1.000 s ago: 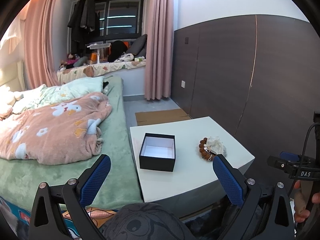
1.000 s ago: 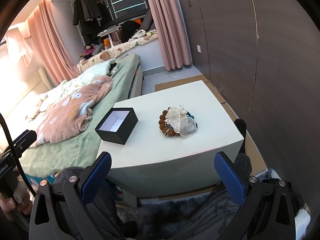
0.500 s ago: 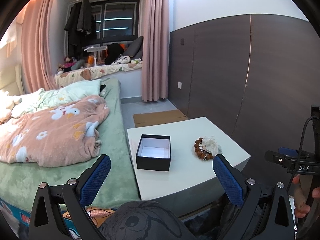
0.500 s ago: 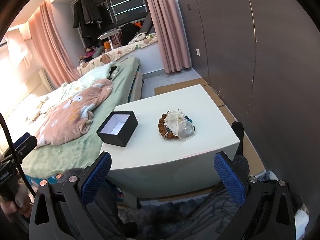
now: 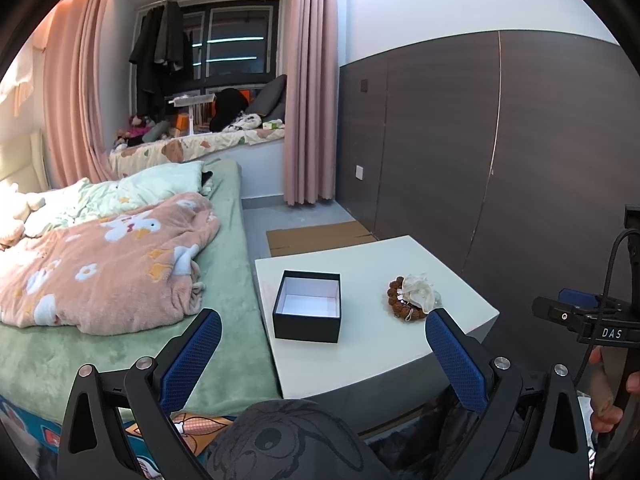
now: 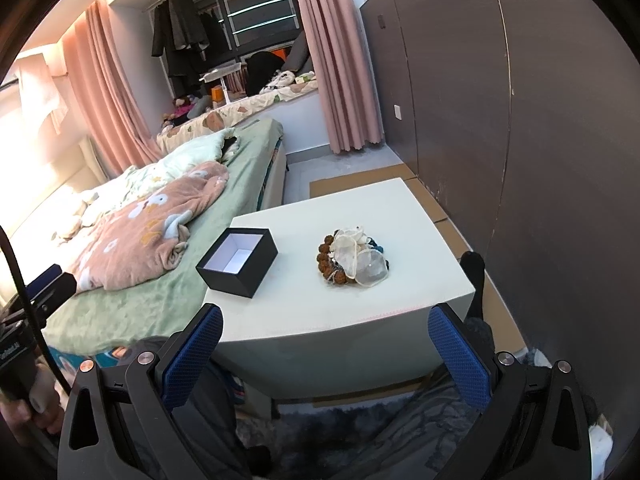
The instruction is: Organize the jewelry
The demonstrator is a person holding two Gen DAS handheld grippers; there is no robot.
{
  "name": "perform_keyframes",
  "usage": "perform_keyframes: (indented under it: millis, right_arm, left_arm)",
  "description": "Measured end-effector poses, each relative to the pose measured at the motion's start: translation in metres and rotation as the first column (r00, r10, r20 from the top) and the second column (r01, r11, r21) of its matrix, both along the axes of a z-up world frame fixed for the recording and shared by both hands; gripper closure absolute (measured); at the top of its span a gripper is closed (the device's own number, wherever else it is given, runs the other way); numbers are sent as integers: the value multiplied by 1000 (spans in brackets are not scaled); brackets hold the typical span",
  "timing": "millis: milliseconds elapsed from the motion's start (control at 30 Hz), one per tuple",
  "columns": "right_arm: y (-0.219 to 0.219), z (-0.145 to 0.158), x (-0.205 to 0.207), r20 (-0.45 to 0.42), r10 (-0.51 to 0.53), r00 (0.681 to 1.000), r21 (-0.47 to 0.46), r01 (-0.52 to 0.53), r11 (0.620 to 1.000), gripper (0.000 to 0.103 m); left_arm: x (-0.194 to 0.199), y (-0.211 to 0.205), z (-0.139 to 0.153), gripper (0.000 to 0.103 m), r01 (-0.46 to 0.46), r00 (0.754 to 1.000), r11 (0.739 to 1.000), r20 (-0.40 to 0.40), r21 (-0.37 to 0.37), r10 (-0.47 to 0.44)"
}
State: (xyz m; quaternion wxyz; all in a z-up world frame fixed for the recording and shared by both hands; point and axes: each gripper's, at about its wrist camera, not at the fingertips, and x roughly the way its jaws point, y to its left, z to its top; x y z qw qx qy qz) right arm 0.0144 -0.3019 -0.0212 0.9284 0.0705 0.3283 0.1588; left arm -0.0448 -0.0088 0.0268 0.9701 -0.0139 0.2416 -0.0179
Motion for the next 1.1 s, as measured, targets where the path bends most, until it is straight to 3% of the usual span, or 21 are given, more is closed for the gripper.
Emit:
perform_keyframes:
  millis: [700, 1100]
  right_arm:
    - [4, 8, -4, 30, 5, 1000, -7, -5, 1000, 0]
    - [-5, -11, 21, -1, 3, 1000, 23, -3, 1000, 0]
  left_arm:
    - [2, -3, 4, 1, 29, 999, 1000, 14, 10, -29]
    - [43, -12, -8, 1, 80, 996, 997, -24, -12, -81]
